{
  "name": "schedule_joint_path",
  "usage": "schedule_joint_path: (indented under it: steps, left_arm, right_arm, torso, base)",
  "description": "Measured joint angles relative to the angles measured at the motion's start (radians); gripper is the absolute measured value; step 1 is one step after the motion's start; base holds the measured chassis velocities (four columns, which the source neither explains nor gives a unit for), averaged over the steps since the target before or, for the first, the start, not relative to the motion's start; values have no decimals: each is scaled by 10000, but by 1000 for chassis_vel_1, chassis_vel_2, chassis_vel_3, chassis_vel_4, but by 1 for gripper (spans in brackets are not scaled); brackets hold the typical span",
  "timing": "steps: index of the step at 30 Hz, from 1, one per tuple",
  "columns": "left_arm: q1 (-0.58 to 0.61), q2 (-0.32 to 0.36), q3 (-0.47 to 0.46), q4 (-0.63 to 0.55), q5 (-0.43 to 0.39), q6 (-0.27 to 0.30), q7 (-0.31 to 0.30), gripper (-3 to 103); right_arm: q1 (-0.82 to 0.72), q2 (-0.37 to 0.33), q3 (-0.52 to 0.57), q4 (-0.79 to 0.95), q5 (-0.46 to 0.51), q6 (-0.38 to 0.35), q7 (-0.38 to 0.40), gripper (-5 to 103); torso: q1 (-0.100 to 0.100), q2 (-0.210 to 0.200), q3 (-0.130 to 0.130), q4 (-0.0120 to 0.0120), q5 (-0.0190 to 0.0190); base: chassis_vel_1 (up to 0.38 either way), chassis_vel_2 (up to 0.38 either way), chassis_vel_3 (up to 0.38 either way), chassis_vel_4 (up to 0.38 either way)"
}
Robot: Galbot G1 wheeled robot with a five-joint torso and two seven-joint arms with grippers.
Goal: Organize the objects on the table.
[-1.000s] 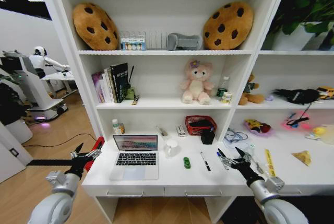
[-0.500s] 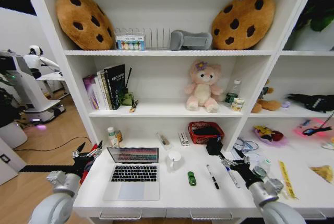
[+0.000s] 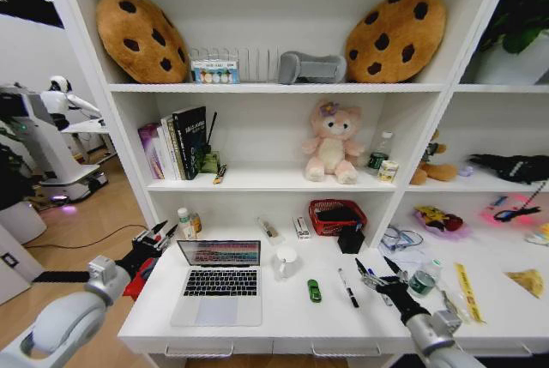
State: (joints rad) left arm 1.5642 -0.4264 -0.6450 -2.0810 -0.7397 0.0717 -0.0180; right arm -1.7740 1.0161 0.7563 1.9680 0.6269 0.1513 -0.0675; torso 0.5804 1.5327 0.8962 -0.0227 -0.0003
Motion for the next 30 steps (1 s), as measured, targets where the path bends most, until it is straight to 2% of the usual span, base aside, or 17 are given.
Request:
schedule_joint_path:
  steps: [1,2,4,5,7,8,10,11,13,18,21,24,27,30]
  left_arm:
    - [-130,366,252,4,-78,26,11,21]
    - [-271,1105,616,29,-233,58,87,15]
    - [-301,1957,813,149,-391,61,216,4]
    - [-301,1957,813,149,-391,61,216,4]
    - [-256,2752,836,326,-550,25,308,0]
    - [-256,2752,836,326,-550,25,308,0]
    - [-188,3443,743,440,-724,13,348,0]
    - [-188,3443,743,440,-724,13,348,0]
    - [2,3979,654,514,-753,12,367,0]
    - [234,4185,897,334,-398,14,461,0]
    - [242,3955,1316,157,9,-7,445,0]
    - [291,3533,1884,-143,749,-10,455,0]
    - [299,3504,1922,-171,795,-14,455,0]
    - [398,3283,2186,-418,1191,-82,437,0]
  right_arm:
    - [-12,10,1,-23,0,20,-2,100]
    - [-53,37,15,-35,2,54,-2,100]
    - [-95,115,45,-32,29,83,-3,100]
    - [-95,115,45,-32,29,83,-3,100]
    - [-120,214,71,-47,45,118,-7,100]
    - [-120,214,71,-47,45,118,-7,100]
    - [-124,323,37,-128,30,162,-10,100]
    - [-124,323,37,-128,30,162,-10,100]
    - [-118,459,-84,-163,-45,188,-12,100]
    - [-104,627,-179,-160,-115,192,-12,100]
    - [-79,694,-202,-160,-128,192,-1,100]
    - [-76,762,-206,-124,-143,189,41,100]
    - [-79,767,-206,-118,-145,189,42,100]
    - [-115,807,-195,-88,-164,187,61,100]
  torso:
    - [0,0,0,0,2]
    - [0,-1,0,-1,1]
    - [-1,0,0,-1,4]
    - [-1,0,0,-1,4]
    - [-1,0,0,1,2]
    - [-1,0,0,1,2]
    - [-1,0,0,1,3]
    - [-1,0,0,1,3]
    - [-1,-1,0,0,5]
    - [-1,0,0,0,4]
    - [-2,0,-1,-1,6]
    - [-2,0,-1,1,-4]
    - [-2,0,-1,1,-3]
    - [-3,0,-1,2,4]
  base:
    - [0,0,0,0]
    - [0,0,0,0]
    - [0,0,0,0]
    - [0,0,0,0]
    - [0,0,0,0]
    - [0,0,0,0]
    - [0,0,0,0]
    - [0,0,0,0]
    - [0,0,0,0]
    - [0,0,0,0]
    - [0,0,0,0]
    - [0,0,0,0]
    - [0,0,0,0]
    - [0,0,0,0]
